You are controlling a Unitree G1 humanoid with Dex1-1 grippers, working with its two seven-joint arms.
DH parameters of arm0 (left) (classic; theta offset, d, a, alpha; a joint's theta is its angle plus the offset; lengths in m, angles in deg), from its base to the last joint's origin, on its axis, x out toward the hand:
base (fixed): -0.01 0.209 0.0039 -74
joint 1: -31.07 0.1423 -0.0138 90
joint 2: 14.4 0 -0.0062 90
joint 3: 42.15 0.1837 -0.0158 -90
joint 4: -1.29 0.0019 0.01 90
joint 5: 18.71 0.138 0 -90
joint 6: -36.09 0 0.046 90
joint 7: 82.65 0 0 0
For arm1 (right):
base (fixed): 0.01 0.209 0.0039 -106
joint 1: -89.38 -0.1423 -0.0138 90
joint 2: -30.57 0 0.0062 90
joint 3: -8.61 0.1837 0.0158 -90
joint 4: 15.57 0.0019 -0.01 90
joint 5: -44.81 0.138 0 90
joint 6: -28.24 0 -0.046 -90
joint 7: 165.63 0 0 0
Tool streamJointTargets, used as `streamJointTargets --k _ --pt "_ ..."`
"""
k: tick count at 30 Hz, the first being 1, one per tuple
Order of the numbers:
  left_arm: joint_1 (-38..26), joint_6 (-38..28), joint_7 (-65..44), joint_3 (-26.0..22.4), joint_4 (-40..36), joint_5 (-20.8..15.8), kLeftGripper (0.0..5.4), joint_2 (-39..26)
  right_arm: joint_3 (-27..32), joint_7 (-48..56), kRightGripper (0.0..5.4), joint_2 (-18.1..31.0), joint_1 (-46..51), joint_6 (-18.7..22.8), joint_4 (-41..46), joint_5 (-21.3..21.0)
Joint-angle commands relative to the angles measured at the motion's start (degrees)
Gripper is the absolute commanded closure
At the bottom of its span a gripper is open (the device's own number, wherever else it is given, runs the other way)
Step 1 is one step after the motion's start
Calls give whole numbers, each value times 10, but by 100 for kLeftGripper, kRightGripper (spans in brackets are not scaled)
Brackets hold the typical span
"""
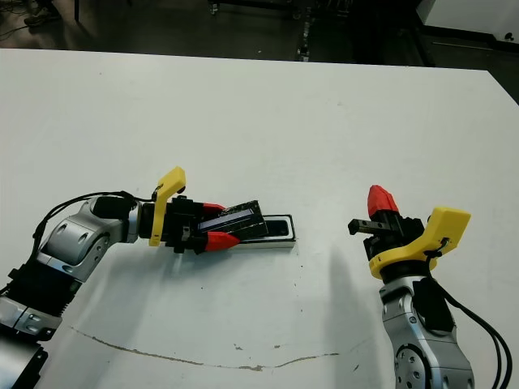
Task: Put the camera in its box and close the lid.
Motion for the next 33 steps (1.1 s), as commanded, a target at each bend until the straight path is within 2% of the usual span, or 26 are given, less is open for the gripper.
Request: streamJointTargets --k 1,7,16,24,33 --pt "6 -7 -19 25 30 20 223 12 3 4 540 8 6 -9 -4 -4" --pt "-6 -6 -27 34 51 24 223 31 4 7 540 9 6 -10 -5 -4" --pt "-1 -15 -2 42 42 40 223 57 4 2 540 7 5 -6 -5 -3" --pt "4 -39 -11 44 45 43 223 74 5 -2 540 7 3 -2 -2 -3" --pt "16 -26 -2 43 36 33 223 90 4 -2 540 8 4 -5 -2 -6"
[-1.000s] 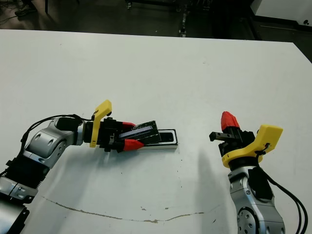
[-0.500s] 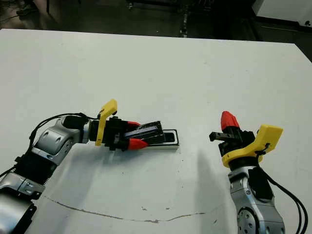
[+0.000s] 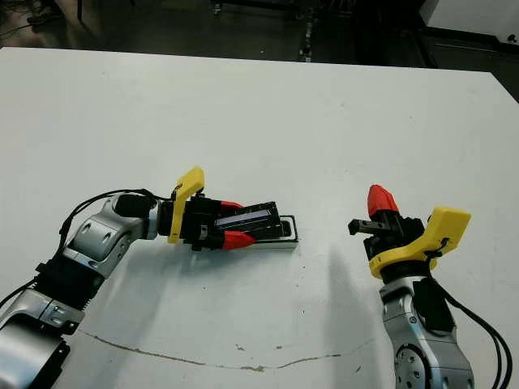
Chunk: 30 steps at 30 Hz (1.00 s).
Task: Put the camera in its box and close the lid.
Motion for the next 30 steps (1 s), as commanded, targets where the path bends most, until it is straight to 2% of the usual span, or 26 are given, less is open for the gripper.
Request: streamJointTargets --k 1,18,30 --pt "29 33 -11 33 0 -2 223 30 4 -3 540 8 4 -2 -1 -6" --pt "30 29 -9 33 23 -9 223 67 4 0 540 9 4 -5 -2 -10" --pt "21 10 -16 43 64 -1 223 97 10 -7 540 10 0 12 4 1"
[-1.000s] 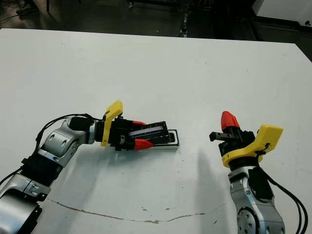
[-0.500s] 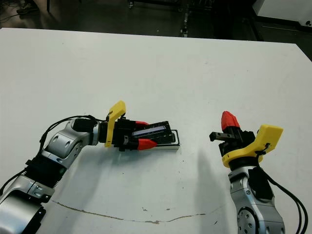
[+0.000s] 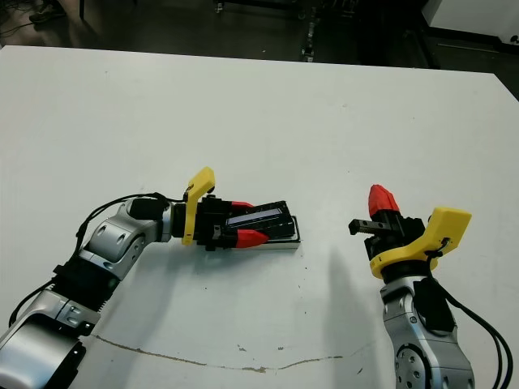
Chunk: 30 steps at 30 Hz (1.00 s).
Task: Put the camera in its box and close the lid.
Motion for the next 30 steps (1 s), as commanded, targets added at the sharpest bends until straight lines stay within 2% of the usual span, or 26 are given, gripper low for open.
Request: streamJointTargets --k 1,6,18,30 --pt "29 20 -31 50 23 3 223 47 7 -9 540 9 1 12 5 1" --pt "21 12 -33 50 52 6 223 60 5 -8 540 11 1 6 4 -4" --pt "5 -63 -58 62 113 26 223 84 6 -6 540 12 4 5 4 -2" --pt "5 -96 -74 70 126 32 223 84 6 -6 540 9 4 4 2 -2"
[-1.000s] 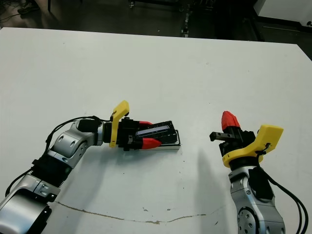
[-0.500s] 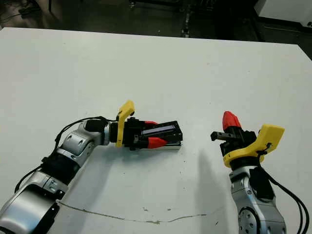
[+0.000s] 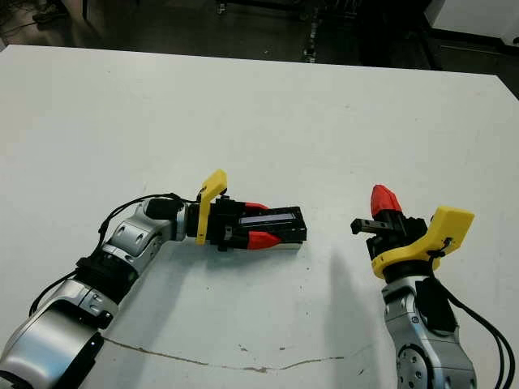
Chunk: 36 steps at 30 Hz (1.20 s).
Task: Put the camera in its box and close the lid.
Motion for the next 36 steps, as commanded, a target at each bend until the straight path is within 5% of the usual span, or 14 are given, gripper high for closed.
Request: streamJointTargets --k 1,8,18,36 --pt "40 -5 -34 60 9 30 223 46 4 -3 540 8 4 2 1 -3" --pt "41 -72 -46 68 1 57 126 36 2 -4 540 8 5 1 2 -7" --pt "38 -78 -64 75 11 68 0 38 1 -8 540 7 5 3 4 -11" --pt "31 -97 -12 57 43 116 0 3 1 -4 540 6 6 -1 3 -8"
